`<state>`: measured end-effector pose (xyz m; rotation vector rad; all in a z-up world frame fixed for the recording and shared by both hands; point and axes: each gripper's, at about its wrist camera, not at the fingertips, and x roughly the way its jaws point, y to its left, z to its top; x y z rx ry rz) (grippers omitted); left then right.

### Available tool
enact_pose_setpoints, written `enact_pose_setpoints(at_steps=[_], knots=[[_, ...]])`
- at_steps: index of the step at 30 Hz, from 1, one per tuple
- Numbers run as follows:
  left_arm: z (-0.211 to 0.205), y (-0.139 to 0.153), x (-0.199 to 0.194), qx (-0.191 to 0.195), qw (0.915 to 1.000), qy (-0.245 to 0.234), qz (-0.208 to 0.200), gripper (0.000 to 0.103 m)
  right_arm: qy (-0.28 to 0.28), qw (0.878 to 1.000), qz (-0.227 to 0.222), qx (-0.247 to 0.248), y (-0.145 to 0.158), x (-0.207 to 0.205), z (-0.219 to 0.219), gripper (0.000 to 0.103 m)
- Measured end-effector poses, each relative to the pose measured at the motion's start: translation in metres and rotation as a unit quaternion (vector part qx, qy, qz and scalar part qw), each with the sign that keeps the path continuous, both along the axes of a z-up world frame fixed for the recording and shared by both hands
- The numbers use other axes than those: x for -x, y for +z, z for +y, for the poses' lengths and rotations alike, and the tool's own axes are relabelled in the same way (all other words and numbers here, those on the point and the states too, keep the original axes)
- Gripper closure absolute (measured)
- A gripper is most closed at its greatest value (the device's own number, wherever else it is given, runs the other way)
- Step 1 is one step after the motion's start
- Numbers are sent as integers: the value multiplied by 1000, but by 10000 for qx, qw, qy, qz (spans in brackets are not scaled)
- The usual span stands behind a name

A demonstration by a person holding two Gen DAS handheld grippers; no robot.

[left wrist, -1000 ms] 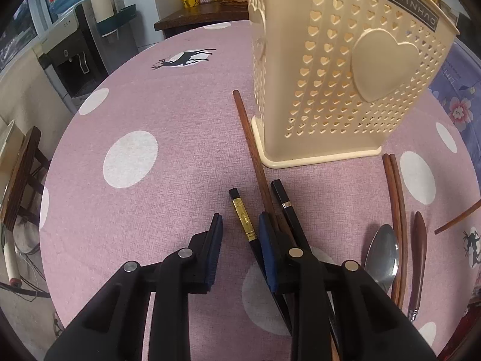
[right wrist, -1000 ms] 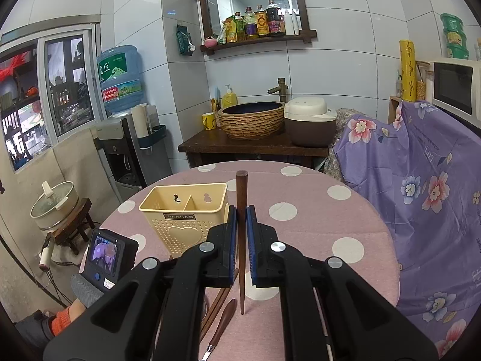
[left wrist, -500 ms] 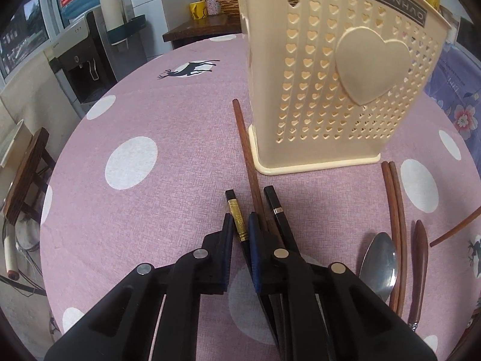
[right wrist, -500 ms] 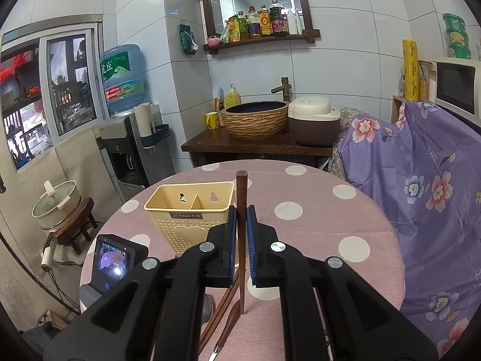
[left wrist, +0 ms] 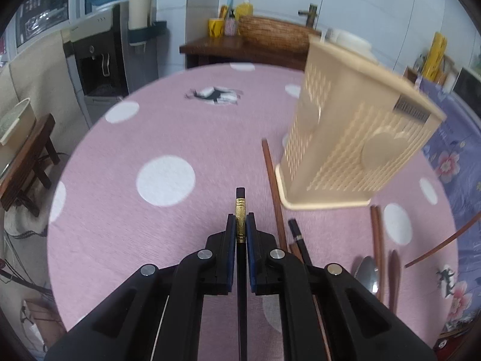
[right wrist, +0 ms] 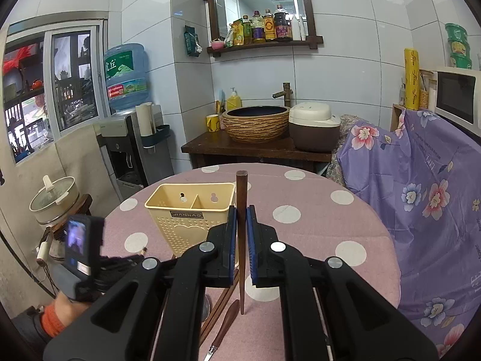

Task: Organize utensils

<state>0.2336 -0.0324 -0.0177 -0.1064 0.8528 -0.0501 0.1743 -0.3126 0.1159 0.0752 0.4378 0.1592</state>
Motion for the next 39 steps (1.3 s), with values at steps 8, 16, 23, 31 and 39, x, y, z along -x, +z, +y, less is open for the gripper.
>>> enact_pose_setpoints(at_steps=[8,16,23,31,39], knots=[[26,64,28,377,9955,-42,-868,95,16,10000,-48,16,0,6,-1,95],[35,90,43,581,9905,-70,-1246,95,59,10000,-36,-14,3,7,0,95],[38,106,44,530,9876,-92,-1478,95,89,9999,-26,-61,8,4,-3,95],[40,139,30,353,9829,-12,-1806,95,105,9999,-115,71,25,-13,-1,95],[35,209,12,407,9746,-78,-2199,95,51,9984,-539,188,89,-36,3,95]])
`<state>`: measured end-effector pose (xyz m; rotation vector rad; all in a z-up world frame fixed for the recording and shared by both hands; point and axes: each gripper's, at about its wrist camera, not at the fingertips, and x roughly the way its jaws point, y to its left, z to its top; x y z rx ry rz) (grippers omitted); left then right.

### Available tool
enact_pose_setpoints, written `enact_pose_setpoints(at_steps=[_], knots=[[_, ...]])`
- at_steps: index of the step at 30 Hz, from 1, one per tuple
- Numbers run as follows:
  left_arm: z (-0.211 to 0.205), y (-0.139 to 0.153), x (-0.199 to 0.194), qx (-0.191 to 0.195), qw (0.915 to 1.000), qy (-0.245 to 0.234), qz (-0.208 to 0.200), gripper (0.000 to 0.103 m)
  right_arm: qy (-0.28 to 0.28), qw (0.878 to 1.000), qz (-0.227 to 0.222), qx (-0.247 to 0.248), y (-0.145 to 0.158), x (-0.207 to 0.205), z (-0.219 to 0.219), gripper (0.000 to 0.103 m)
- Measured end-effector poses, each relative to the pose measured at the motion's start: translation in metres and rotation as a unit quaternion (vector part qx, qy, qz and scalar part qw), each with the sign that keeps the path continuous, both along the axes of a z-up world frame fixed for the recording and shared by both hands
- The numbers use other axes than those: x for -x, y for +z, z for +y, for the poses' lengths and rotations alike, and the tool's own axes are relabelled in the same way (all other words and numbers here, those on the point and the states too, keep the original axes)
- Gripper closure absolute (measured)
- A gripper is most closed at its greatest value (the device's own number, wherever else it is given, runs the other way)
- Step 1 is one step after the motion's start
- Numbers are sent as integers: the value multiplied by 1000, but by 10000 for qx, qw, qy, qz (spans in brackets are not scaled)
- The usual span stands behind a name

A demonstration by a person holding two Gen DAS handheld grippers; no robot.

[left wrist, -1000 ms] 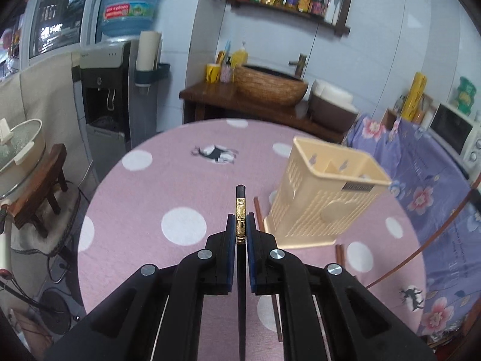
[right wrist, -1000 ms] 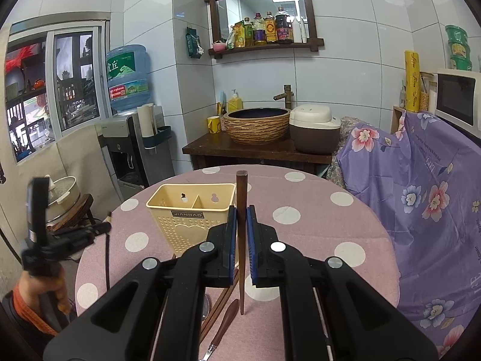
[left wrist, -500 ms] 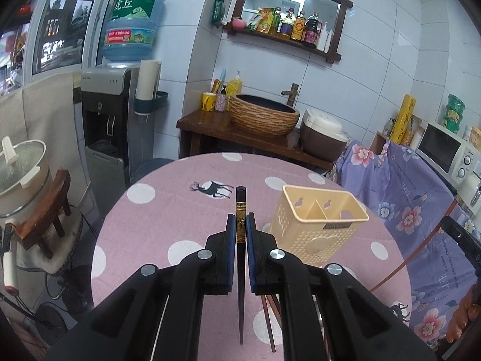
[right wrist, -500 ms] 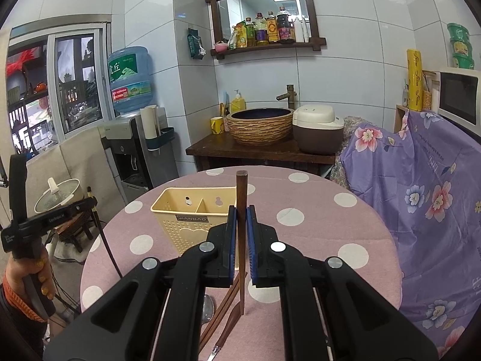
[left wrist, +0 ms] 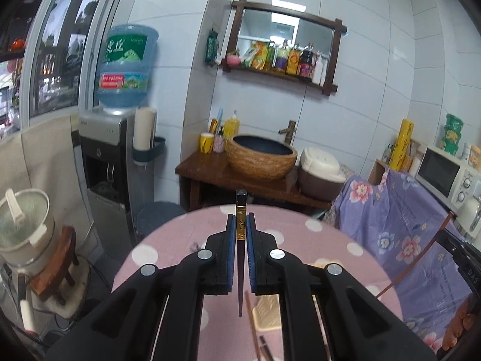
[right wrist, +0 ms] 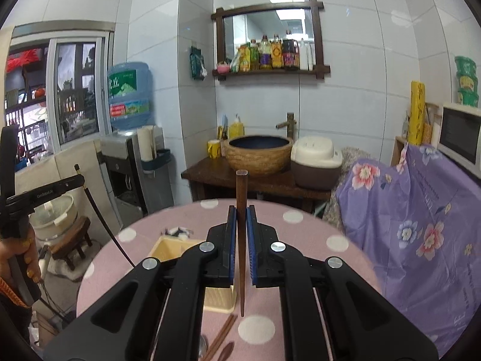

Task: Organize utensils

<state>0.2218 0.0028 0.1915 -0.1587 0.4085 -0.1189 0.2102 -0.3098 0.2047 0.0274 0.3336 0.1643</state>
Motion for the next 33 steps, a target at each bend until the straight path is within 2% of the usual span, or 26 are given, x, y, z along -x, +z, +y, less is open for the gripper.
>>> enact_pose_setpoints(at_steps=[3,6,9,12,15,19,22,27,32,33], knots=[[-8,36,-2,162,9995,-148,-211,95,43,9996,-252,-80,38,-6,5,95],[-23,58,-5,171,9988,-252,-373,95,97,9987,-472,-180,69,-13,14,95],[-41,60,-9,110,9984,-367,-415,95,87,9980,-597,-176,78,-23,26,95],[-58,36,-17,43,9985,-466,-280,95,86,9987,-495,-83,59,-37,40,95],[-67,5,-26,-58,9990,-437,-86,95,47,9997,-249,-51,24,-52,48,95],[-74,-42,-42,-42,9985,-437,338,95,-7,9998,184,-121,-22,-71,52,95],[-76,-69,-50,-42,9971,-471,592,95,-36,9991,390,-135,-45,-79,53,95],[-76,-91,-55,-28,9958,-456,794,95,-67,9983,554,-168,-66,-85,53,95],[-77,-88,-52,-132,9956,-525,762,95,-72,9983,524,-228,-73,-87,51,95],[-78,-87,-53,-154,9955,-541,767,91,-56,9983,523,-262,-74,-86,50,94]])
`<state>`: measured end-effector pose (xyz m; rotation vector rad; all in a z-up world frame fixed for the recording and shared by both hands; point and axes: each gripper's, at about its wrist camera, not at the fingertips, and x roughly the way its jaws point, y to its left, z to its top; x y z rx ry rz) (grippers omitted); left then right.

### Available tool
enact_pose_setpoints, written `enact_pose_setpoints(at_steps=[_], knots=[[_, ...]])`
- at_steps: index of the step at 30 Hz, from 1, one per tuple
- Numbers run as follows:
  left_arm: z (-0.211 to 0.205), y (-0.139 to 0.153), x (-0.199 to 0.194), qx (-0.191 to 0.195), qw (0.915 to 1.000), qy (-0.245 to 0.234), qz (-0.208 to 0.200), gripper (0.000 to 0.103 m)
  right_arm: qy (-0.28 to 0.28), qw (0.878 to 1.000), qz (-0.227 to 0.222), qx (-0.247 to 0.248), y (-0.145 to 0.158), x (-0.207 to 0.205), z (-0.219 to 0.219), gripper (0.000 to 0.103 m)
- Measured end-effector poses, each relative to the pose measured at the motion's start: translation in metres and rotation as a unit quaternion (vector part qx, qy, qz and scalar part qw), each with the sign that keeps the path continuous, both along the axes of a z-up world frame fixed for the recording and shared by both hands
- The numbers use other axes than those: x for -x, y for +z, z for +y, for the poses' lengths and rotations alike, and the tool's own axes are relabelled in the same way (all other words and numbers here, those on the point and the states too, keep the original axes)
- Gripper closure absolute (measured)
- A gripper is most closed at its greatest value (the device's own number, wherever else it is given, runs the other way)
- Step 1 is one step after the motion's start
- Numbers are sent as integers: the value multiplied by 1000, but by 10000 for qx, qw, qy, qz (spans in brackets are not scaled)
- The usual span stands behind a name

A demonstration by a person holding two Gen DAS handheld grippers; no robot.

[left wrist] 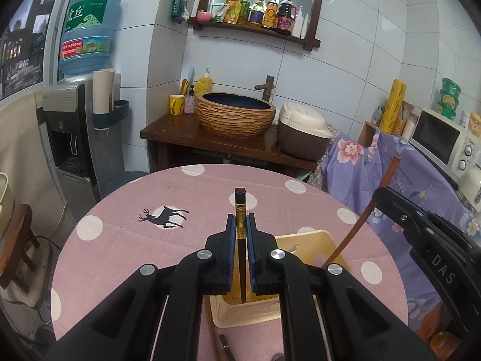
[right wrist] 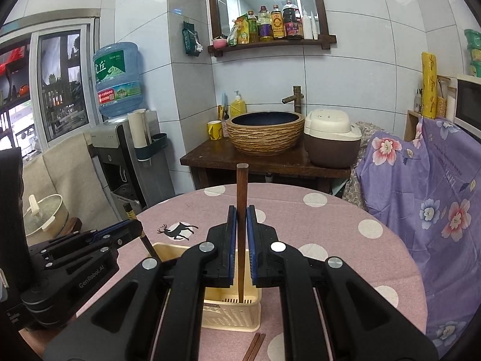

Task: Organize utensils

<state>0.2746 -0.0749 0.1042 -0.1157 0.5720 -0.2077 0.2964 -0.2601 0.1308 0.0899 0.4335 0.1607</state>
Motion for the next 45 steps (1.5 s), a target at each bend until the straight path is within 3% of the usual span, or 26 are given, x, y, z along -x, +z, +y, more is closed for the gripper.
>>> enact_pose_setpoints(at_steps=[2,3,4,8,10,15,19,22,29,40,45], knots=[[1,1,4,-5,10000,-26,-27,65,-22,10000,-35,-28,-1,3,-3,83],[4,2,8,7,10000,-6,-77,41,-56,10000,-81,-9,-2,6,-4,60],[6,3,14,21,9999,25,-147,34,-95,9998,-164,12,-2,10,-5,40],[19,-4,36,46,9999,-12,-162,33,-226,9980,-515,277,-4,37,-6,39],[27,-15,49,-13,9999,58,-86,32,-308,9977,-451,408,-12,51,-7,39],[40,-72,74,-328,9979,171,525,37,-432,9958,372,718,-60,74,-6,39],[45,-122,86,-242,9920,62,1239,49,-380,9896,1266,563,-116,91,-6,45],[43,-145,95,-263,9884,19,1495,50,-433,9838,1672,471,-147,104,-5,47],[34,-158,108,-516,9865,-62,1554,51,-587,9736,2177,347,-182,112,0,59],[12,-172,115,-808,9813,-348,1714,59,-621,9691,2309,600,-201,112,9,84],[2,-172,112,-1026,9798,-316,1685,66,-613,9699,2303,509,-200,109,0,87]])
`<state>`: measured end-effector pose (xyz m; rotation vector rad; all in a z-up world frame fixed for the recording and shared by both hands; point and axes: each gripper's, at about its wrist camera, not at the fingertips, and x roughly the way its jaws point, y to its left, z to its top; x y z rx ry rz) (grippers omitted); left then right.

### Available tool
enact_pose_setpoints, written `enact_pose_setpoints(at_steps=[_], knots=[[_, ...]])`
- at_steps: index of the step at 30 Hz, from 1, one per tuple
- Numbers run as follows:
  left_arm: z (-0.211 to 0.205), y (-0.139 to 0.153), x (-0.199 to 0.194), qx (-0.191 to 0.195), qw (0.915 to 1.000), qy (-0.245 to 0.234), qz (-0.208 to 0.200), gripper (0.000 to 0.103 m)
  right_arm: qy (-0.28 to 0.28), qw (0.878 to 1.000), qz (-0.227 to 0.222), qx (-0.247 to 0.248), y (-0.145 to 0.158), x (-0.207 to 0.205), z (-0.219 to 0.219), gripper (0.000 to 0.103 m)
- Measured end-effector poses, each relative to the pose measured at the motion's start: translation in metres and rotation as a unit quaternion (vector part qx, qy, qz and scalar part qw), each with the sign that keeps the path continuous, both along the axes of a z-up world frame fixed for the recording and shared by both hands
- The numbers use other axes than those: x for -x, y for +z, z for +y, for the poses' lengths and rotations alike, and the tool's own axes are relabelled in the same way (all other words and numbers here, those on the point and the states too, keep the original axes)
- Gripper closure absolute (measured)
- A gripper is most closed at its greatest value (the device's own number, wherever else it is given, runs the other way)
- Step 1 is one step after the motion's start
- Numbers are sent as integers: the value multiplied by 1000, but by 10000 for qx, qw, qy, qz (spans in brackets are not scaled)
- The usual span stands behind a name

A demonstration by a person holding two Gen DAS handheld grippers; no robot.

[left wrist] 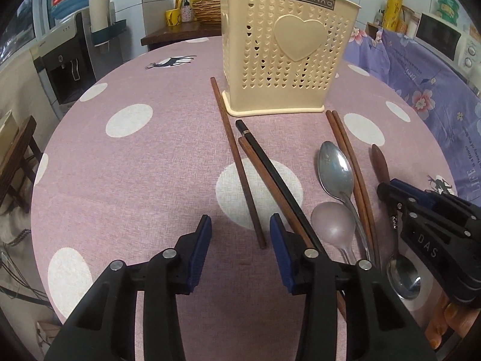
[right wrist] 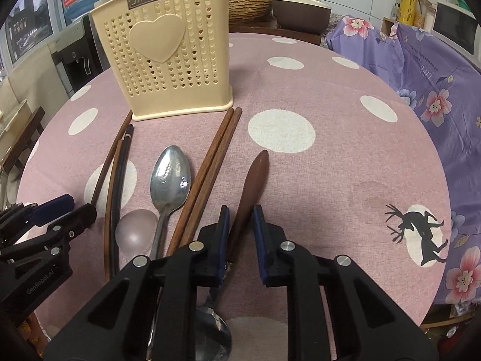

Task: Organize utensils

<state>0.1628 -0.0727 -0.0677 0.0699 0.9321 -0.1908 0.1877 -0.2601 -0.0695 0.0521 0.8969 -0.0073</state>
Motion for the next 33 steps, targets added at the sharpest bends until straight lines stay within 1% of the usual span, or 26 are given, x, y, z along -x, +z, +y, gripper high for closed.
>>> enact_pose_setpoints(at_steps=[1,2,3,4,6,8,11,14,18,20,22,24,26,27,28,29,30,31,33], knots=[[-3,-1,-2,-107,9999,-13,-26,71,3,10000,-5,-41,0,-1,-2,87],[-5,-1,-4,-207,9998,-15,-58,74,9,9999,-6,-100,0,-2,-4,87],[-6,-1,-7,-265,9996,-4,-88,81,12,9999,-6,-145,0,-2,-6,87],[-6,-1,-10,-276,9996,25,-96,89,17,9998,-9,-184,0,-3,-8,87],[-2,-1,-14,-247,9996,90,-69,96,42,9997,-24,-237,0,-3,-10,88],[5,0,-14,-82,9999,99,2,96,75,9994,-32,-323,0,-3,-13,88],[14,0,-1,-41,9999,102,24,96,119,9990,-53,-430,-1,-3,-16,88],[30,0,23,152,9998,105,114,96,167,9986,-77,-491,-1,-3,-17,88],[43,1,62,428,9987,71,266,96,185,9988,-101,-446,-1,-2,-16,88],[46,1,79,469,9984,38,311,96,183,9989,-111,-426,-1,-2,-15,88],[48,1,86,531,9979,48,365,96,179,9989,-122,-410,-1,-2,-15,88],[44,1,88,439,9984,13,366,96,164,9990,-130,-397,-1,-2,-15,88],[39,1,85,398,9986,-36,357,87,153,9989,-130,-428,-1,-2,-15,87],[39,2,81,429,9984,-37,370,67,155,9987,-122,-465,-1,-2,-16,87],[40,3,78,438,9984,-21,367,44,168,9985,-100,-512,0,-3,-18,87],[39,5,74,442,9986,-37,291,40,177,9983,-77,-551,0,-3,-19,87],[37,9,69,388,9991,-91,144,40,181,9980,-41,-604,0,-4,-21,84],[35,11,65,297,9995,-95,53,40,158,9977,-5,-661,1,-6,-23,79],[34,14,48,251,9996,-103,-7,40,138,9972,-8,-734,3,-9,-26,73]])
